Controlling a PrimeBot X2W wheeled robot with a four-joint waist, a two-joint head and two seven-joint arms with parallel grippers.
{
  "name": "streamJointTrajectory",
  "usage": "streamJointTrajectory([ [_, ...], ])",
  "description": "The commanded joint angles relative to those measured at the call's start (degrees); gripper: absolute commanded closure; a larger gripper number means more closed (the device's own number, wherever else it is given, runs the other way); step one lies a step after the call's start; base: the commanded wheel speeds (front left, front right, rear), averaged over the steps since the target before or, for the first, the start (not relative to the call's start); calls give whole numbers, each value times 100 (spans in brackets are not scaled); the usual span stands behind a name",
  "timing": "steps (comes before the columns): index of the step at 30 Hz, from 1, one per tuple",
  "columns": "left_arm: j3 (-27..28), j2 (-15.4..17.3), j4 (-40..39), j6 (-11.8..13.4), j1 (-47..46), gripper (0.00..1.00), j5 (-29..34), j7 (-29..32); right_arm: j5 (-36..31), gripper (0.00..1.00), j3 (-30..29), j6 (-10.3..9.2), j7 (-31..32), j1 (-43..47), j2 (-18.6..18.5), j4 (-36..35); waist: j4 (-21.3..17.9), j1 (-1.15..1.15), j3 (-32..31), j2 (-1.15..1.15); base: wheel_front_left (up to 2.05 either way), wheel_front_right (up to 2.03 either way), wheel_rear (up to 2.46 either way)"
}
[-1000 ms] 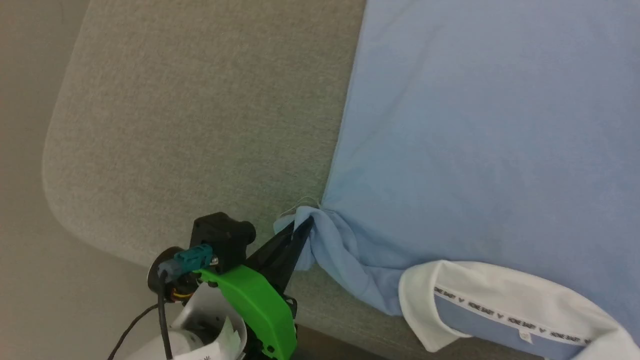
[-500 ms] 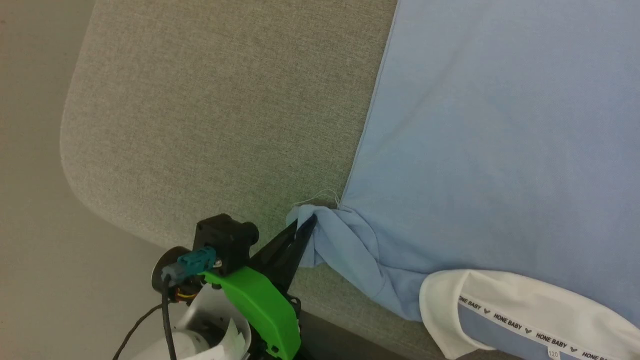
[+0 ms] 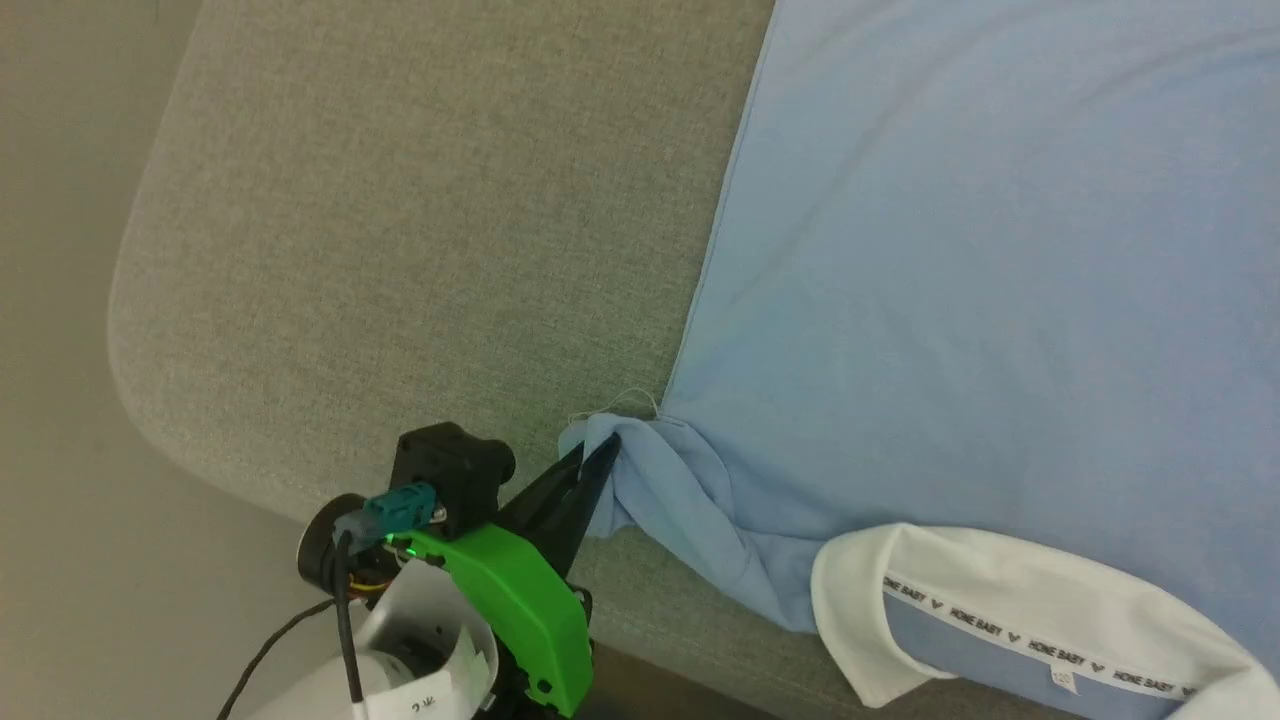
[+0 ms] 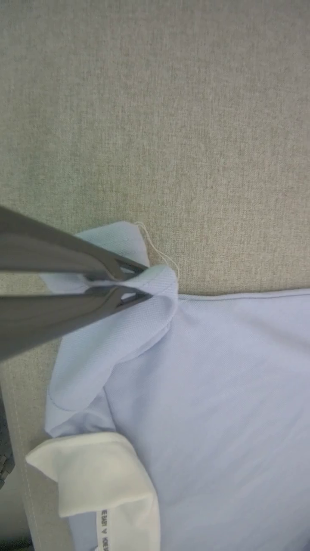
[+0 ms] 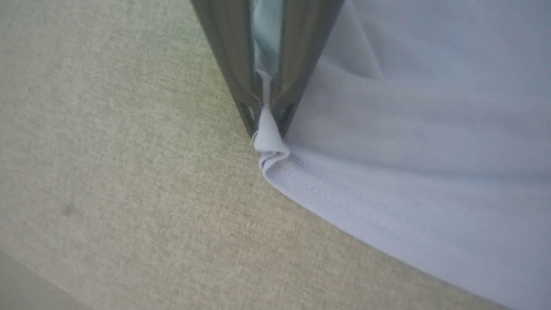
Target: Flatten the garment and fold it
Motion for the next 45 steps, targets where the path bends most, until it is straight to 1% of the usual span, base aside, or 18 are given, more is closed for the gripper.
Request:
streamJointTrajectory([
  [1, 16, 16, 42, 54, -112, 100, -32, 16, 61, 100, 145, -10, 49, 523, 47, 238, -252, 0, -392, 0, 0, 0, 0],
  [4, 25, 19, 144, 87, -91, 100, -76, 58, 277, 100, 284, -10, -149, 830, 64, 181, -431, 0, -713, 0, 0, 0, 0],
  [9, 56, 22, 396, 181, 68, 100, -203, 85, 868, 100, 558, -10, -517, 1509, 140, -59, -814, 0, -1280, 0, 0, 0, 0],
  [13, 99, 11, 606, 237, 214, 100, -323, 59, 1265, 100, 678, -10, -775, 2125, 121, -359, -1086, 0, -1608, 0, 0, 0, 0],
  [17, 171, 9, 752, 291, 327, 100, -411, -3, 1596, 100, 657, -10, -1008, 2760, 96, -701, -1331, 0, -1819, 0, 0, 0, 0],
  [21, 240, 11, 841, 336, 402, 100, -468, -65, 1804, 100, 422, -10, -1191, 3382, 145, -981, -1515, 0, -1943, 0, 0, 0, 0],
  [26, 317, 7, 913, 378, 479, 100, -539, -132, 1894, 100, -58, -10, -1361, 4182, 365, -1365, -1647, 0, -2058, 0, 0, 0, 0],
  [32, 367, 51, 953, 395, 550, 100, -591, -160, 1642, 100, -602, -10, -1372, 4968, 671, -1789, -1722, 0, -2125, 0, 0, 0, 0],
  [38, 339, 50, 953, 378, 531, 100, -589, -141, 1360, 100, -1006, -10, -1208, 5209, 958, -2129, -1681, 0, -2098, 0, 0, 0, 0],
  [39, 334, 40, 953, 373, 512, 100, -584, -140, 1306, 56, -1071, -10, -1239, 5185, 982, -2194, -1657, 0, -2081, 0, 0, 0, 0],
  [40, 328, 23, 956, 367, 484, 100, -573, -143, 1239, 0, -1120, -10, -1269, 5149, 998, -2293, -1621, 0, -2065, 0, 0, 0, 0],
  [45, 271, -52, 955, 333, 361, 100, -517, -136, 1216, 0, -1156, -10, -1253, 4828, 1023, -2973, -1427, 0, -1950, 0, 0, 0, 0],
])
